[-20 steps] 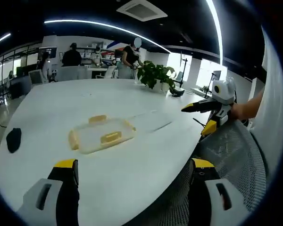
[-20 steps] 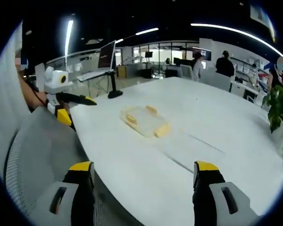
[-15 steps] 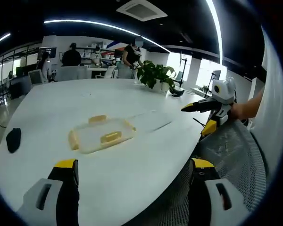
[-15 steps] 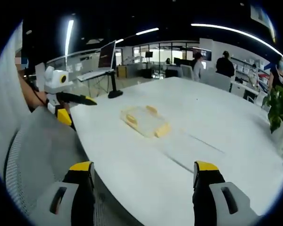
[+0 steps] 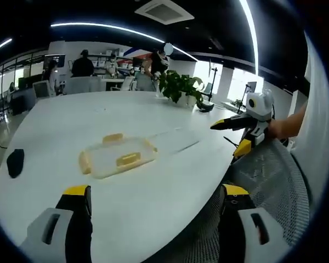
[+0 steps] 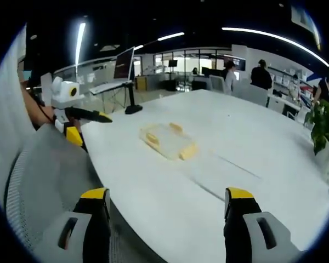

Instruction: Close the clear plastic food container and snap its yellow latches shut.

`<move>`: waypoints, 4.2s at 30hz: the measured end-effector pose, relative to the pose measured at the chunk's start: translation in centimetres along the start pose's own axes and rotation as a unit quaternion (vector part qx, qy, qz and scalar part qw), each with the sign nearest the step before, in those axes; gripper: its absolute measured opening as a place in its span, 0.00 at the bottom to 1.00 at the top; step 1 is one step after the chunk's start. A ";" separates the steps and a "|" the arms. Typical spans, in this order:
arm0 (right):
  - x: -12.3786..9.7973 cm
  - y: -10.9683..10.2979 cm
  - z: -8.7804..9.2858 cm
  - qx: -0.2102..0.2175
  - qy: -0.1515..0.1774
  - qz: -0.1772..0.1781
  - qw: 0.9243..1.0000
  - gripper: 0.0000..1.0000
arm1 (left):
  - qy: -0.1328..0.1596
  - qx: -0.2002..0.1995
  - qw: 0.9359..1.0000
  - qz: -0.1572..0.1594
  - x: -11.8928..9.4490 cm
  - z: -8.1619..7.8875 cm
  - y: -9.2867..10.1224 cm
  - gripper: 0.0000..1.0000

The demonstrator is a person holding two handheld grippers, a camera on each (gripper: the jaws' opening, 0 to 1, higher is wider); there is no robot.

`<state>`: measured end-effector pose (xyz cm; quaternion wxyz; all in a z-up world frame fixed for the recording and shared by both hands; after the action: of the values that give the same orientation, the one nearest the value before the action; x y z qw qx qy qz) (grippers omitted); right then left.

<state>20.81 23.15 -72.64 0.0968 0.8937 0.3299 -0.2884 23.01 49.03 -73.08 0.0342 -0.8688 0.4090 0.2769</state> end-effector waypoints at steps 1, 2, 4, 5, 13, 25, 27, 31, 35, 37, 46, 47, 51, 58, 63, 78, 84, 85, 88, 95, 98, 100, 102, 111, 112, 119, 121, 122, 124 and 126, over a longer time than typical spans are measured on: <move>0.0 0.0 0.0 -0.002 0.000 0.000 1.000 0.87 | 0.000 0.000 1.000 0.000 0.0 0.0 0.0 0.98; 0.1 -0.2 0.0 -0.011 -0.003 0.000 1.000 0.87 | -0.001 0.001 1.000 0.001 0.0 0.0 0.1 0.98; 0.2 -0.5 0.0 -0.017 -0.006 -0.007 1.000 0.86 | -0.003 0.002 1.000 0.003 0.1 0.0 0.1 0.98; 0.2 -0.4 0.0 -0.019 -0.007 -0.007 1.000 0.86 | -0.004 0.003 1.000 0.004 0.1 0.1 0.1 0.98; 0.1 -0.3 0.0 -0.019 -0.004 -0.004 1.000 0.86 | -0.011 0.018 1.000 0.012 0.3 0.1 0.5 0.97; 0.1 0.0 -0.1 -0.012 -0.003 0.003 1.000 0.86 | -0.012 0.016 1.000 0.010 0.3 0.2 0.2 0.97; 0.1 0.0 0.0 -0.008 -0.003 0.004 1.000 0.86 | -0.011 0.011 1.000 0.008 0.3 0.2 0.1 0.97; 0.2 -0.1 0.1 -0.010 -0.003 -0.002 1.000 0.86 | -0.019 0.018 1.000 0.011 0.5 0.4 0.3 0.96; 0.2 -0.2 0.2 -0.010 -0.005 -0.006 1.000 0.86 | -0.021 0.015 1.000 0.008 0.5 0.5 0.3 0.96; 0.3 -0.3 0.2 -0.008 -0.005 -0.011 1.000 0.86 | -0.021 0.016 1.000 0.006 0.5 0.5 0.3 0.96; 0.3 -0.4 -0.1 -0.009 0.001 -0.013 1.000 0.86 | -0.012 0.015 1.000 -0.004 0.3 0.2 0.0 0.96; 0.3 -0.4 -0.1 -0.009 0.001 -0.012 1.000 0.86 | -0.012 0.014 1.000 -0.004 0.4 0.2 -0.1 0.96; 0.3 -0.4 -0.1 -0.007 0.004 -0.014 1.000 0.86 | -0.010 0.016 1.000 -0.005 0.4 0.1 -0.1 0.96; 0.4 -0.6 0.0 -0.008 0.000 -0.020 1.000 0.85 | -0.010 0.022 1.000 -0.010 0.3 0.1 -0.2 0.96; 0.2 -0.4 -0.3 0.000 0.010 -0.017 1.000 0.85 | -0.002 0.014 1.000 0.001 0.3 0.0 -0.1 0.96; 0.3 -0.8 -0.4 -0.012 -0.003 -0.029 1.000 0.85 | 0.008 0.015 1.000 0.020 0.3 -0.7 0.5 0.97; 0.5 -0.8 -0.1 -0.015 -0.015 -0.036 0.999 0.85 | 0.003 0.011 1.000 0.026 0.5 -0.9 0.3 0.97; 0.7 -0.7 -0.1 -0.019 -0.017 -0.037 0.999 0.85 | 0.002 0.012 1.000 0.026 0.6 -1.0 0.2 0.97; 0.8 -0.3 -0.3 -0.022 -0.019 -0.040 0.999 0.85 | 0.000 0.009 1.000 0.029 0.9 -1.1 -0.1 0.97; 1.9 0.7 -1.2 -0.041 -0.021 -0.045 0.998 0.84 | -0.004 0.016 0.999 0.039 1.4 -1.5 -0.3 0.95; 2.4 1.1 -1.7 -0.058 -0.028 -0.049 0.997 0.83 | -0.009 0.018 0.999 0.042 1.8 -1.5 -0.8 0.94; 2.9 1.4 -2.0 -0.063 -0.030 -0.054 0.996 0.82 | -0.014 0.021 0.999 0.044 2.0 -1.6 -1.1 0.93; 3.2 1.6 -2.2 -0.066 -0.033 -0.056 0.996 0.81 | -0.018 0.027 0.998 0.045 2.3 -1.8 -1.4 0.93; 4.6 2.0 -2.6 -0.101 -0.051 -0.070 0.991 0.77 | -0.023 0.044 0.997 0.053 3.4 -2.5 -2.5 0.92; 4.7 2.1 -2.7 -0.101 -0.051 -0.073 0.991 0.77 | -0.023 0.046 0.997 0.054 3.5 -2.6 -2.6 0.92; 5.6 2.4 -3.0 -0.108 -0.055 -0.079 0.989 0.77 | -0.027 0.053 0.997 0.055 4.0 -2.9 -3.3 0.91; 5.8 2.5 -3.1 -0.111 -0.056 -0.080 0.989 0.77 | -0.034 0.064 0.996 0.055 4.2 -2.8 -3.7 0.91; 5.9 2.5 -3.1 -0.112 -0.057 -0.081 0.989 0.77 | -0.035 0.064 0.996 0.055 4.2 -2.9 -3.8 0.91; 6.1 2.6 -3.1 -0.114 -0.058 -0.081 0.988 0.76 | -0.034 0.064 0.996 0.056 4.3 -2.9 -4.1 0.90; 6.3 2.7 -3.1 -0.113 -0.058 -0.081 0.989 0.76 | -0.037 0.066 0.996 0.056 4.4 -2.8 -4.3 0.90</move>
<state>27.80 25.58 -73.78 0.1925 0.8290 0.4255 -0.3078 29.69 47.98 -73.66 0.0906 -0.8299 0.4725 0.2825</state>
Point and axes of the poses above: the point that each gripper's makers call its tool centre point, and the gripper's own axes: x roughly forward along the fingers, y roughly to its right, z roughly out of its underside, the point moved 4 cm from there along -x, roughly backward along the fingers, and after that the axes turned 4 degrees about -y, right-handed, at the moved point
